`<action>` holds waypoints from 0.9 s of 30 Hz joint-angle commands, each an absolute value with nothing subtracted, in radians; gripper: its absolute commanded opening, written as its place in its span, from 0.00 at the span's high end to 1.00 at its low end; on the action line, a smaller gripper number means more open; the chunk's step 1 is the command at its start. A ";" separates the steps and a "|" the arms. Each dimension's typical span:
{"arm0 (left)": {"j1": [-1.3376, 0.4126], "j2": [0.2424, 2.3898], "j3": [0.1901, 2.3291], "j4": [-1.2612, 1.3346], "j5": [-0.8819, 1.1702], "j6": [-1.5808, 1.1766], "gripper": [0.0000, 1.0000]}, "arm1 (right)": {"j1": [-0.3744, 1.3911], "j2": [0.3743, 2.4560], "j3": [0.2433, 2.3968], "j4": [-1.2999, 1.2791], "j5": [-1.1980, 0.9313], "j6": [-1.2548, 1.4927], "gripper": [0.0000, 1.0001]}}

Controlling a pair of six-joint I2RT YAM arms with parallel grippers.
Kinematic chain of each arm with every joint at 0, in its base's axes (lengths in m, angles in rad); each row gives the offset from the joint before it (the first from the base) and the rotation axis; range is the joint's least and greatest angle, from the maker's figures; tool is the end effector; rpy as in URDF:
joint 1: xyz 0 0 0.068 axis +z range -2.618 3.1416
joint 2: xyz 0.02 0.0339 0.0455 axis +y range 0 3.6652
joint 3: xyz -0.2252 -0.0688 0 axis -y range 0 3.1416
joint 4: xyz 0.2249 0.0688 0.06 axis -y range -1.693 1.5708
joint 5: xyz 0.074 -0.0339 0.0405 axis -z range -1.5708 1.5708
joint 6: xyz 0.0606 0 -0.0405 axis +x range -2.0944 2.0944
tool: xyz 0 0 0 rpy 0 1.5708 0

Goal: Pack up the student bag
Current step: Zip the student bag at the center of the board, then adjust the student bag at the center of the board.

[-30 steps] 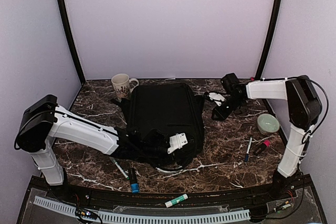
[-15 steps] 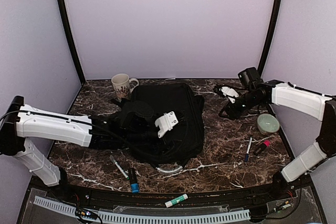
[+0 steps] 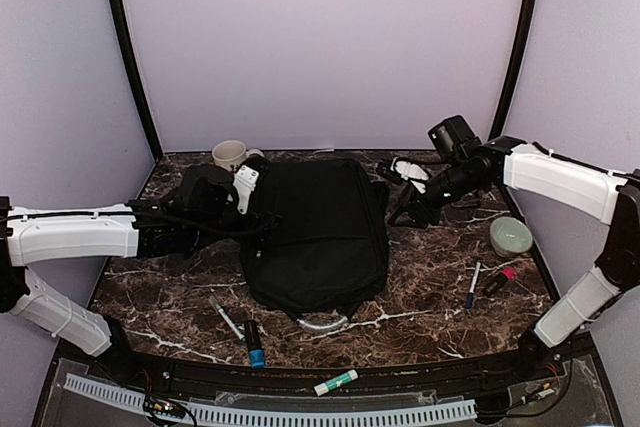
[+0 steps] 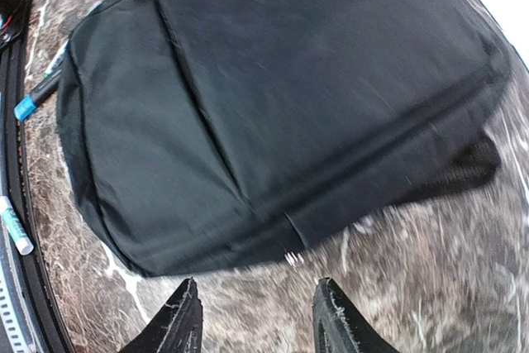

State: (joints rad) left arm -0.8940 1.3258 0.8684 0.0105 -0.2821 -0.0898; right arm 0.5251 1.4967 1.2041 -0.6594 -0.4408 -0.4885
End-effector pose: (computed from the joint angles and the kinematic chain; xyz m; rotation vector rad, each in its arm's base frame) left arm 0.2091 -0.2333 0.2294 0.6205 1.9178 -0.3458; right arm 0.2559 0.1781 0.2257 -1.3566 2.0784 0.5690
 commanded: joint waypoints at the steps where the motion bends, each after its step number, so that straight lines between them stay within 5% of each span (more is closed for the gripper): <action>1: -0.804 1.268 0.792 -0.061 -0.253 -0.292 0.13 | 0.614 1.538 1.265 -0.673 -0.409 -0.508 0.55; 13: -0.658 1.291 0.625 -0.008 -0.108 -0.490 0.16 | 0.721 1.683 1.272 -0.630 -0.402 -0.449 0.55; 19: -0.655 1.324 0.563 0.084 -0.030 -0.510 0.33 | 0.721 1.765 1.257 -0.593 -0.313 -0.402 0.56; 27: -0.656 1.450 0.567 0.242 0.161 -0.516 0.41 | 0.700 1.830 1.234 -0.513 -0.107 -0.339 0.57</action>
State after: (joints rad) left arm -0.6590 1.4059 0.5781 0.1261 0.0418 -0.4984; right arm 0.7151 1.7966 1.2549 -0.5842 -0.2638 -0.3851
